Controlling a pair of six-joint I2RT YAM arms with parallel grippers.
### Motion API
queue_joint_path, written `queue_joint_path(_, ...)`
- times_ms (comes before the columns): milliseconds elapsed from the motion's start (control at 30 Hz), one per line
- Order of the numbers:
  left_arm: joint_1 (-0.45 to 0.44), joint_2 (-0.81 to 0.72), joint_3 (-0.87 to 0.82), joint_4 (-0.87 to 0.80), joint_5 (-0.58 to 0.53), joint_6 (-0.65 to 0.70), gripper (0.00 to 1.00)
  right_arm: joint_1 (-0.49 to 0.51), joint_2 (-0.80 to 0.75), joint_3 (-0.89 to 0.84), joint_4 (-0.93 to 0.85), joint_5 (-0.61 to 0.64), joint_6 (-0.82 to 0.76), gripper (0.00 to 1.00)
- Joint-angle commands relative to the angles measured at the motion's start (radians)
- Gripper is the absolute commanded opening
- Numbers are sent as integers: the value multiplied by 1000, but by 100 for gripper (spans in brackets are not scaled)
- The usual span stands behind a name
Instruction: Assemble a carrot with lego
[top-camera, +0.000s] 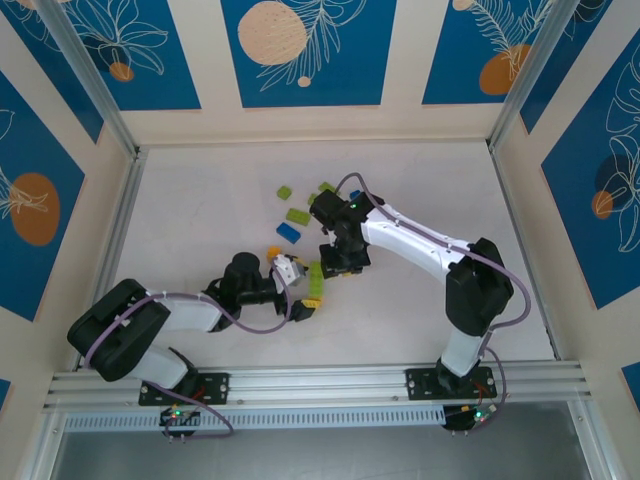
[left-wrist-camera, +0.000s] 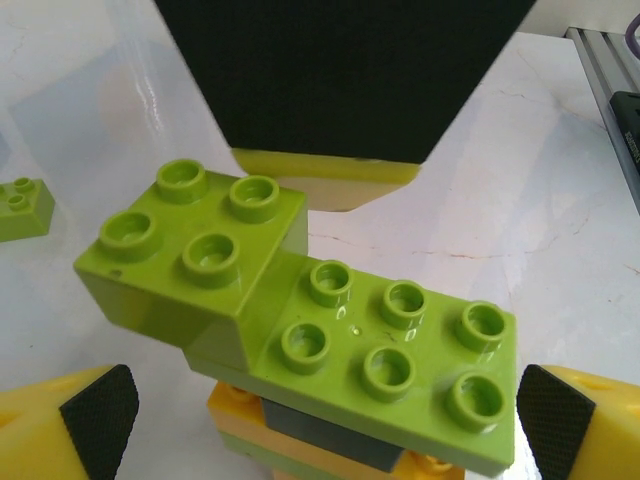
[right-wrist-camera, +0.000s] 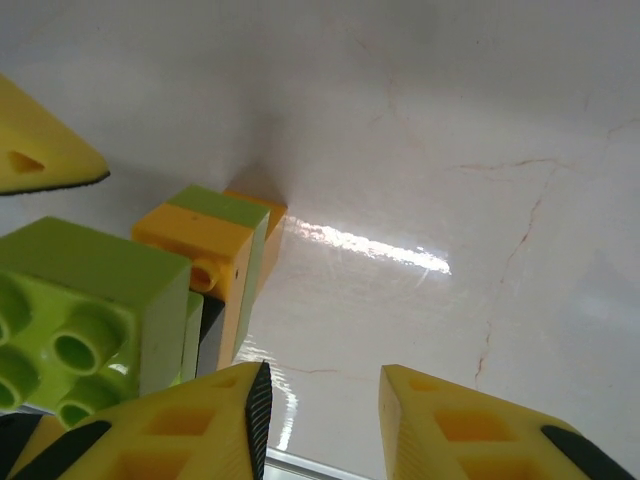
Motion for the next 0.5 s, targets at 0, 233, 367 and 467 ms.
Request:
queue_joint_path(0, 10, 16, 28, -5, 31, 6, 100, -16, 17, 35, -21, 10, -31, 36)
queue_joint_path(233, 9, 28, 32, -10, 24, 11, 100, -36, 58, 90, -25, 16, -57, 36)
queue_joint_path(367, 10, 37, 36, -15, 26, 14, 100, -39, 88, 131, -30, 13, -67, 36)
queue_joint_path(467, 9, 37, 36, -17, 25, 14, 100, -40, 109, 157, -31, 7, -74, 36)
